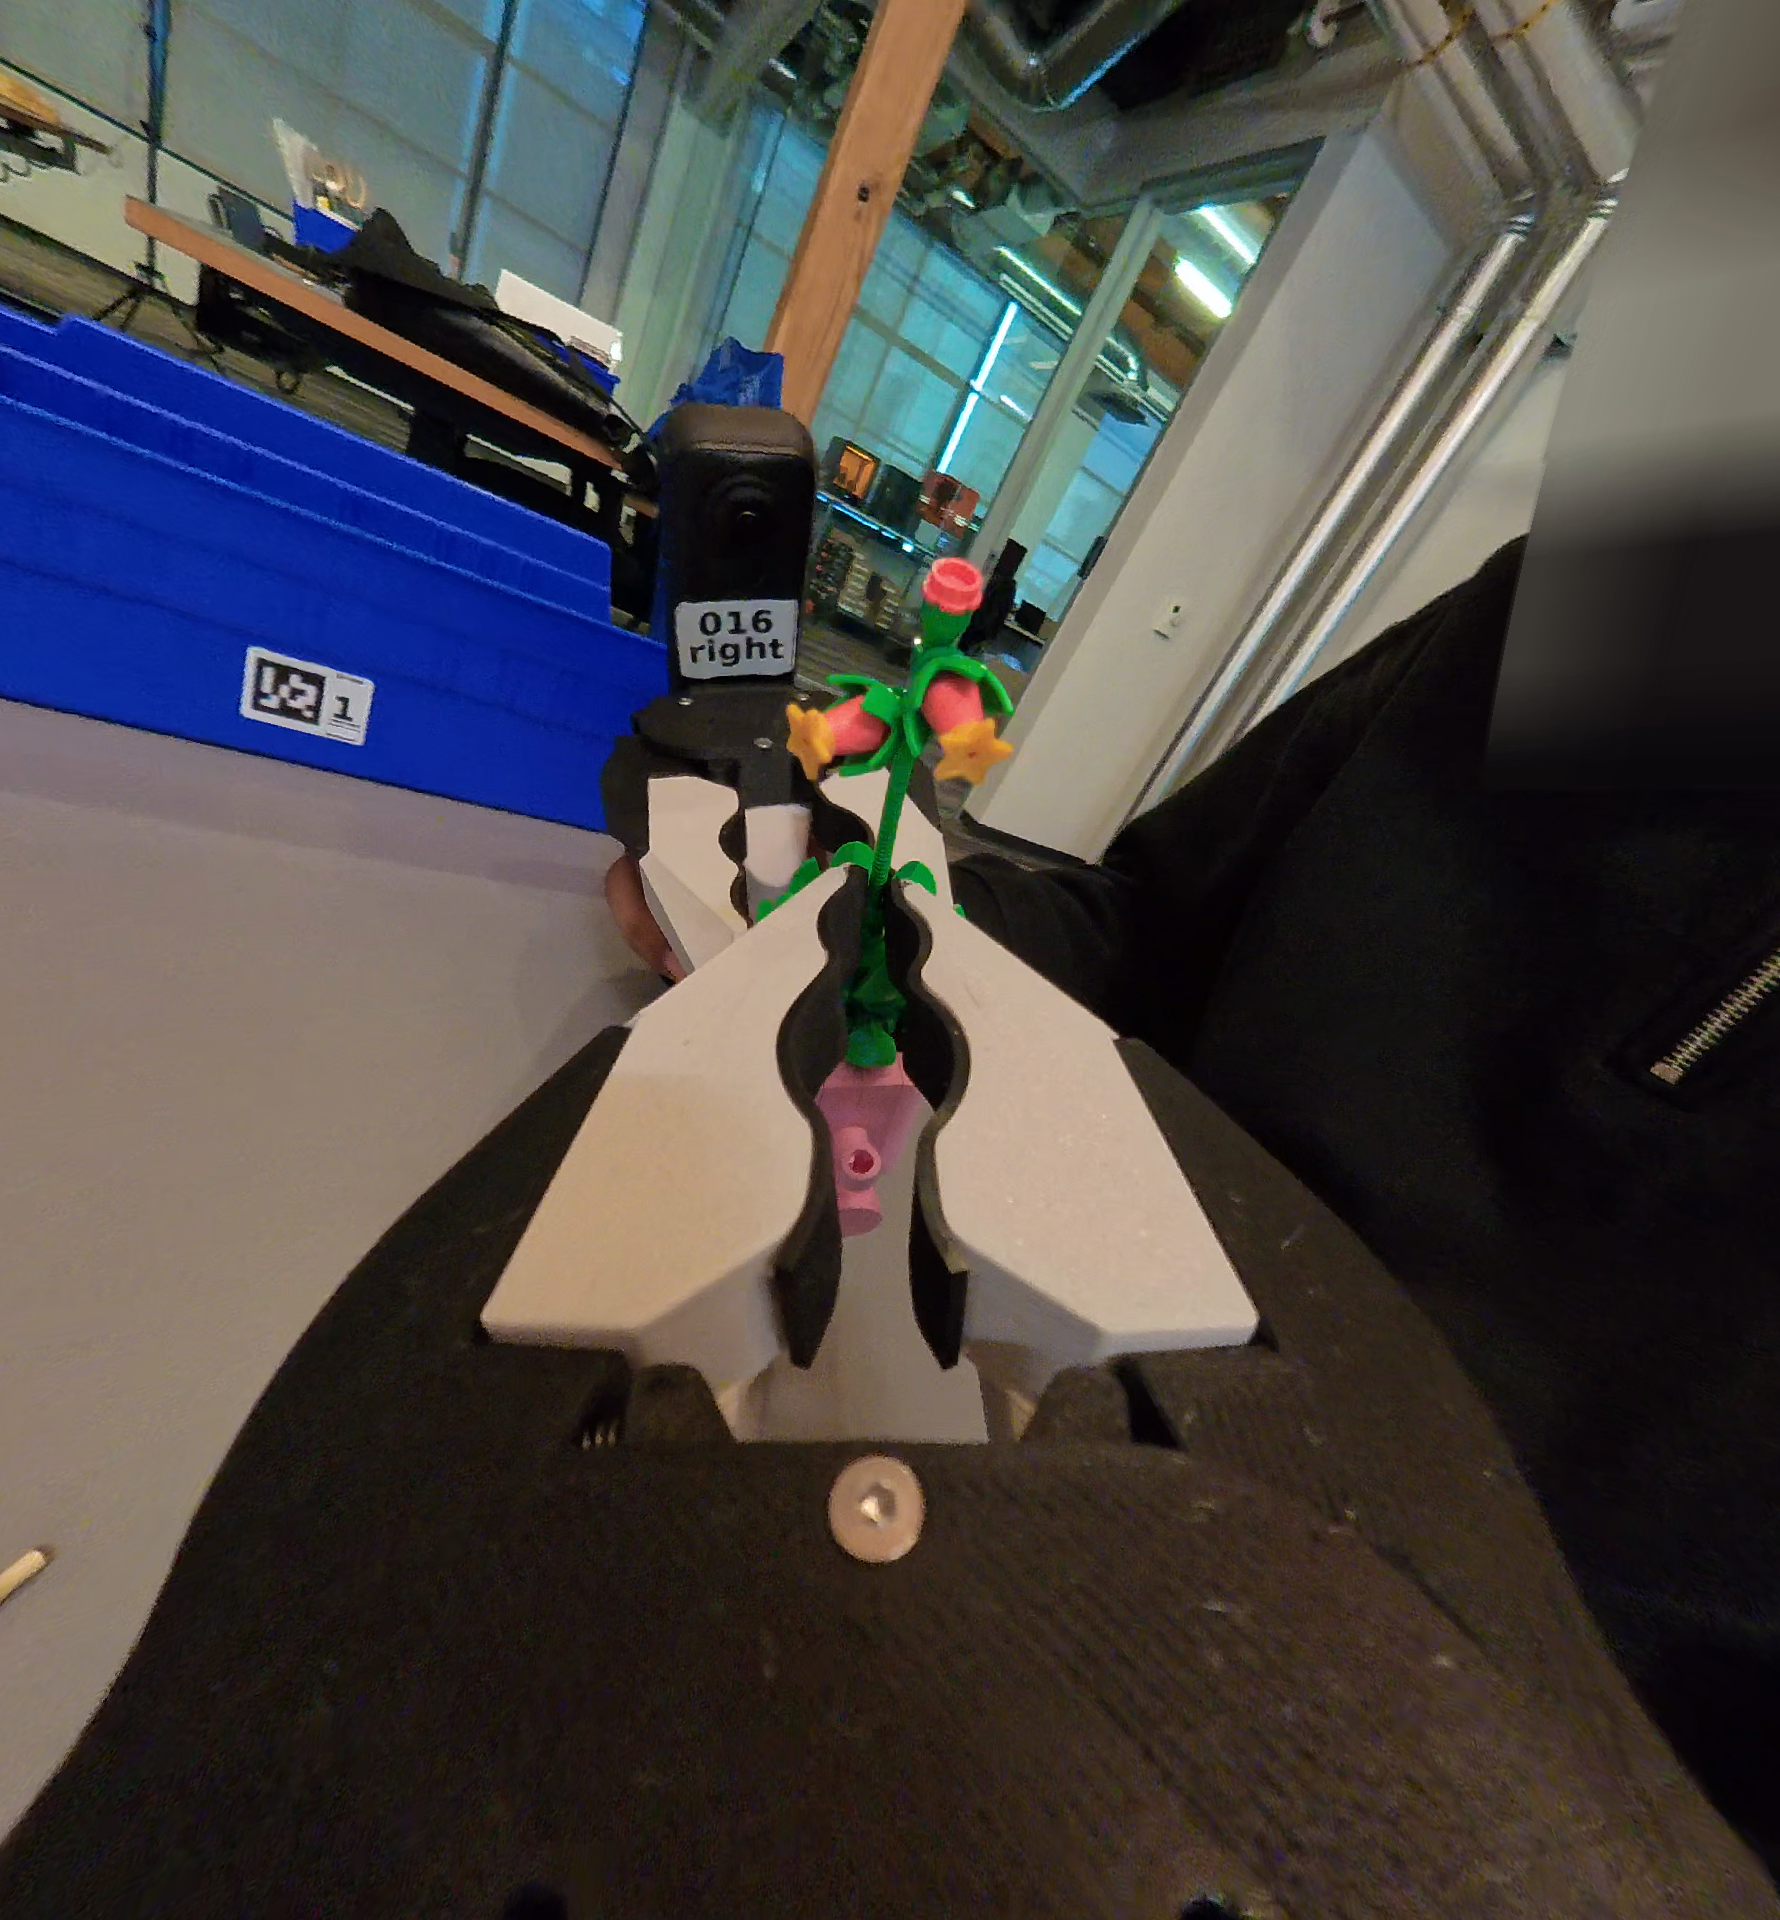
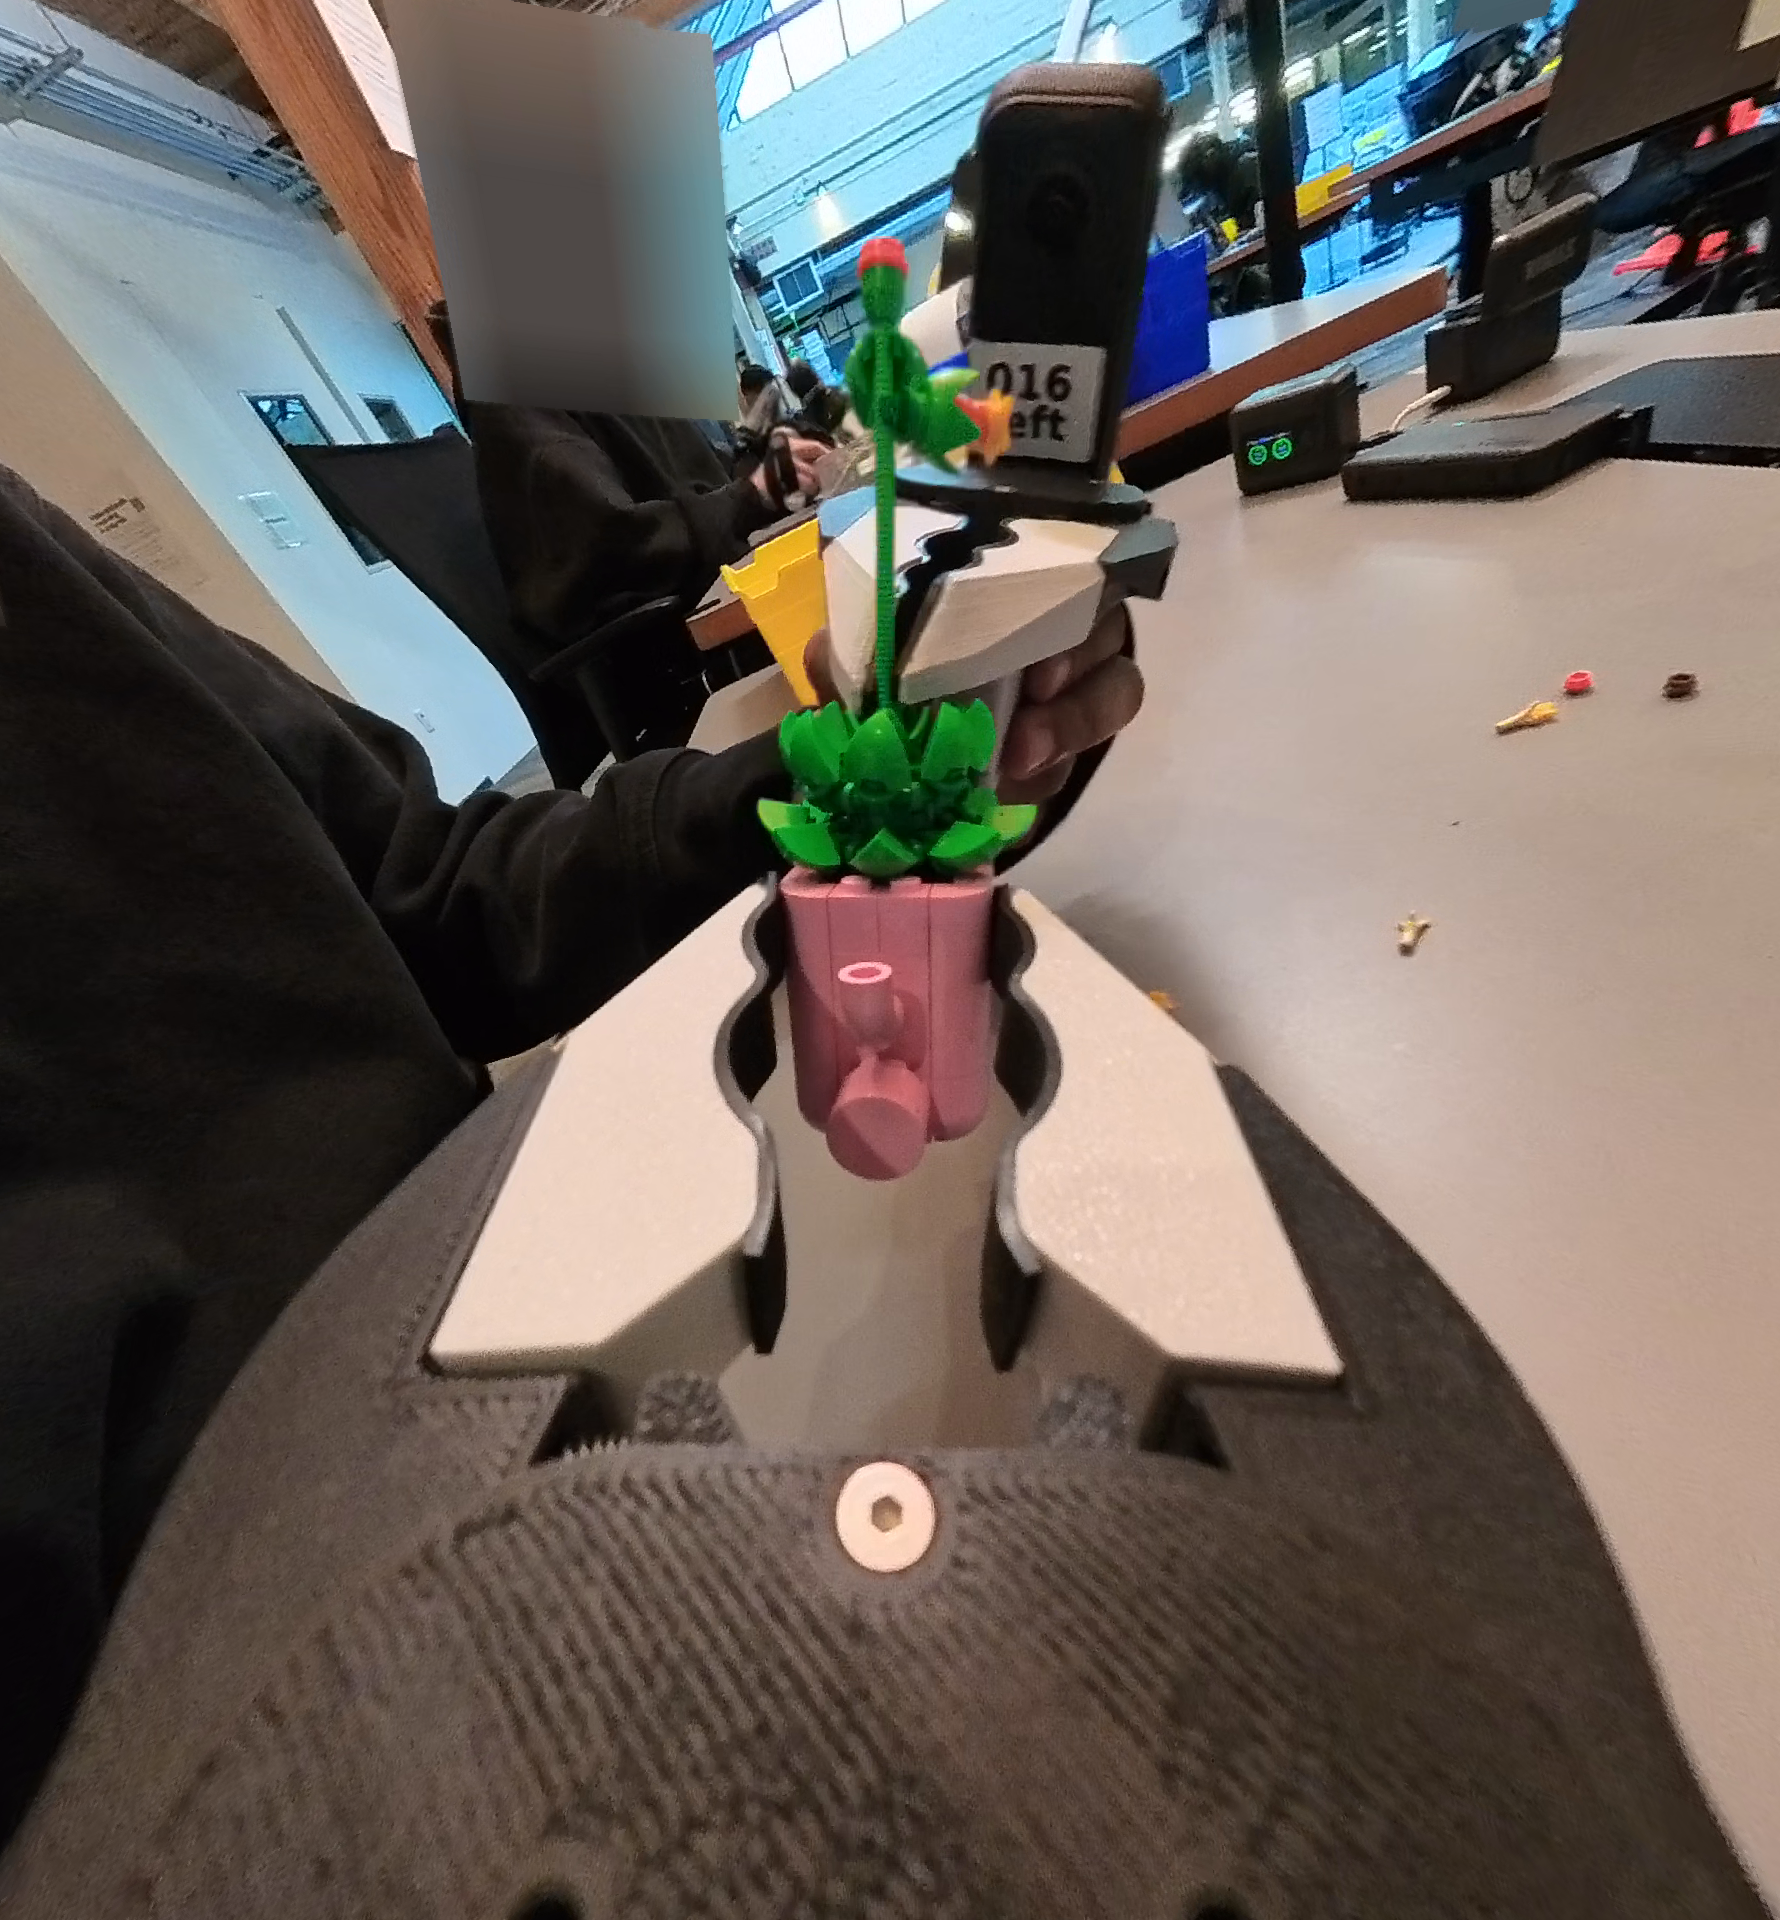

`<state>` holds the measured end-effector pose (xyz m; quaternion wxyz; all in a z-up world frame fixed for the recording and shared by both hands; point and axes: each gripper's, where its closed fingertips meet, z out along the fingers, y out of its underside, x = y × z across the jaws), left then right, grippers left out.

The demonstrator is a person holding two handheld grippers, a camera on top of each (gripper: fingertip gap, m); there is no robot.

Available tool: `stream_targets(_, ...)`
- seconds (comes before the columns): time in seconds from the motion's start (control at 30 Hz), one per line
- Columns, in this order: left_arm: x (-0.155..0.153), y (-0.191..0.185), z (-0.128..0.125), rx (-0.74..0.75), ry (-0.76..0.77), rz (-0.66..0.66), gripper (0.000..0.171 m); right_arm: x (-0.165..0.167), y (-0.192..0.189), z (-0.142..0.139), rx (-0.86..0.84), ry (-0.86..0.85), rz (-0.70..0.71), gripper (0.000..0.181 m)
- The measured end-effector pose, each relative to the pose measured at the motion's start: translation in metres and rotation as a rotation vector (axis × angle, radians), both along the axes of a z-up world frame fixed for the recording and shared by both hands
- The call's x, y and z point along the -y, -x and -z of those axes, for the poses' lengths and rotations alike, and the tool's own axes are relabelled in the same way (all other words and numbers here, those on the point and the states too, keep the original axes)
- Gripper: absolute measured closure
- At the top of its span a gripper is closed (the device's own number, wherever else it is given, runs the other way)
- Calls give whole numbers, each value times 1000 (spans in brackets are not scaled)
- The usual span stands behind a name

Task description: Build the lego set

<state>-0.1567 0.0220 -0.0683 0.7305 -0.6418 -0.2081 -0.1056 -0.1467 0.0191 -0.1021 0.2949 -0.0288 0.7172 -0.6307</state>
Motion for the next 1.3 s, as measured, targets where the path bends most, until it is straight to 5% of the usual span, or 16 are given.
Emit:
stream_targets(0.43,0,36,2,59,54,-259,171,1,37,2,-101,-7,246,143)
stream_targets(0.73,2,33,-12,74,-78,-215,161,1,34,0,-68,3,217,143)
stream_targets(1.1,7,26,-21,36,-128,-186,171,2,22,0,-44,3,148,143)
stream_targets(1.3,3,27,-8,36,-43,-184,139,0,25,-6,-11,33,153,143)
